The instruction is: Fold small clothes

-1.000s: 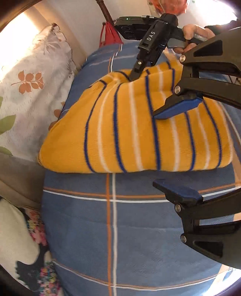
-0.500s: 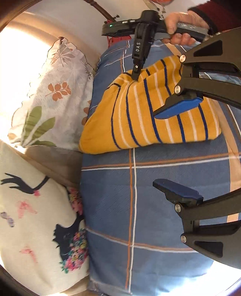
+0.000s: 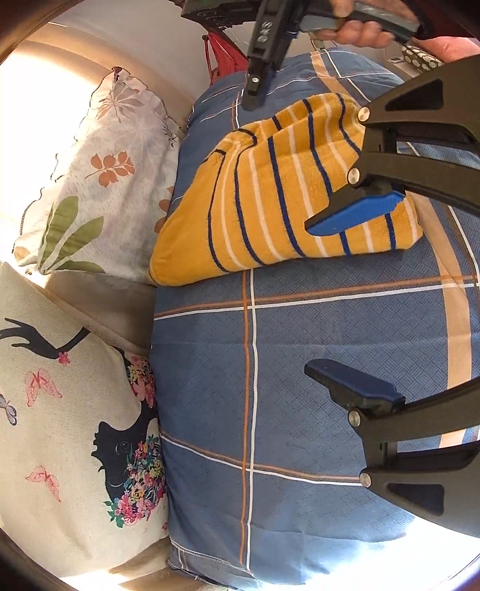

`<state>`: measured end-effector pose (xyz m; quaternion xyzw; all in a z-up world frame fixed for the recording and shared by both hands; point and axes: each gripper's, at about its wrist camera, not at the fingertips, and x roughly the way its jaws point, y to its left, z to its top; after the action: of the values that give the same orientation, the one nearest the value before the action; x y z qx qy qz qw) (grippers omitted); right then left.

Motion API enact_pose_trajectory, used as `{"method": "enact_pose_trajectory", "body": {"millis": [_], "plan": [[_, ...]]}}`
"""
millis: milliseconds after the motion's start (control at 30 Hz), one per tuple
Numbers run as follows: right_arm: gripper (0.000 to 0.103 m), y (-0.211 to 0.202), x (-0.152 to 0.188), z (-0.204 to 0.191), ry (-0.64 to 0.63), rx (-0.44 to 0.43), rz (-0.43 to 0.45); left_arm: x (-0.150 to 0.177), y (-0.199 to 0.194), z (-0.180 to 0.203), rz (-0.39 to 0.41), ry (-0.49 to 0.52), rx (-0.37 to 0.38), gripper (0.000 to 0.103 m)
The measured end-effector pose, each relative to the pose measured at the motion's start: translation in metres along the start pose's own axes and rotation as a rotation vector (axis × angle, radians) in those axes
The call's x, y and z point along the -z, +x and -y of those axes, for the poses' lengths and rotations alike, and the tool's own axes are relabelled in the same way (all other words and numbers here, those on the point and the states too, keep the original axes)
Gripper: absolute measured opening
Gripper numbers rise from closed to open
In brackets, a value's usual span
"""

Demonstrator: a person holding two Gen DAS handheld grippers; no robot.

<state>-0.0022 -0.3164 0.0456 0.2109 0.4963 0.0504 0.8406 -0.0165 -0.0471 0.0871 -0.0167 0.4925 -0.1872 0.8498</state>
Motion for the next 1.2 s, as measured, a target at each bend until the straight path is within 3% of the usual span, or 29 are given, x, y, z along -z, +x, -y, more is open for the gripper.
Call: {"method": "enact_pose_trajectory", "body": {"millis": [33, 100, 167, 200, 233, 333, 467, 533, 667, 833, 1100, 1200], "plan": [[0.042, 0.009, 0.004, -0.006, -0.017, -0.011, -0.021, 0.0, -0.001, 0.0, 0.007, 0.005, -0.001, 0.068], [0.039, 0.03, 0.009, -0.006, -0.021, 0.125, -0.051, 0.0, -0.006, 0.0, 0.028, 0.019, -0.008, 0.068], [0.028, 0.04, 0.011, 0.02, 0.07, 0.27, -0.027, 0.0, -0.013, -0.003, 0.058, 0.038, -0.026, 0.069], [0.039, 0.039, 0.012, 0.027, 0.106, 0.32, -0.01, 0.001, -0.016, -0.004, 0.076, 0.047, -0.043, 0.069], [0.056, 0.034, 0.013, 0.034, 0.14, 0.338, -0.002, 0.001, -0.02, -0.006, 0.098, 0.056, -0.067, 0.07], [0.056, 0.012, 0.023, 0.021, 0.143, 0.315, 0.053, 0.005, -0.03, -0.007, 0.168, 0.088, -0.134, 0.074], [0.056, -0.01, 0.044, -0.02, -0.006, 0.336, 0.147, 0.01, -0.039, -0.002, 0.222, 0.094, -0.178, 0.076], [0.056, -0.007, 0.056, -0.024, -0.039, 0.299, 0.132, 0.013, -0.044, 0.005, 0.241, 0.091, -0.203, 0.077], [0.056, 0.032, 0.064, -0.01, -0.072, 0.278, -0.04, 0.02, -0.057, 0.021, 0.255, 0.071, -0.224, 0.082], [0.056, -0.004, 0.066, -0.005, -0.097, 0.189, -0.004, 0.034, -0.079, 0.047, 0.299, 0.045, -0.256, 0.09], [0.056, -0.05, 0.083, 0.001, -0.172, 0.211, 0.038, 0.054, -0.112, 0.093, 0.407, 0.04, -0.337, 0.094], [0.056, -0.058, 0.093, 0.008, -0.185, 0.211, 0.042, 0.06, -0.131, 0.105, 0.468, 0.022, -0.369, 0.102]]}}
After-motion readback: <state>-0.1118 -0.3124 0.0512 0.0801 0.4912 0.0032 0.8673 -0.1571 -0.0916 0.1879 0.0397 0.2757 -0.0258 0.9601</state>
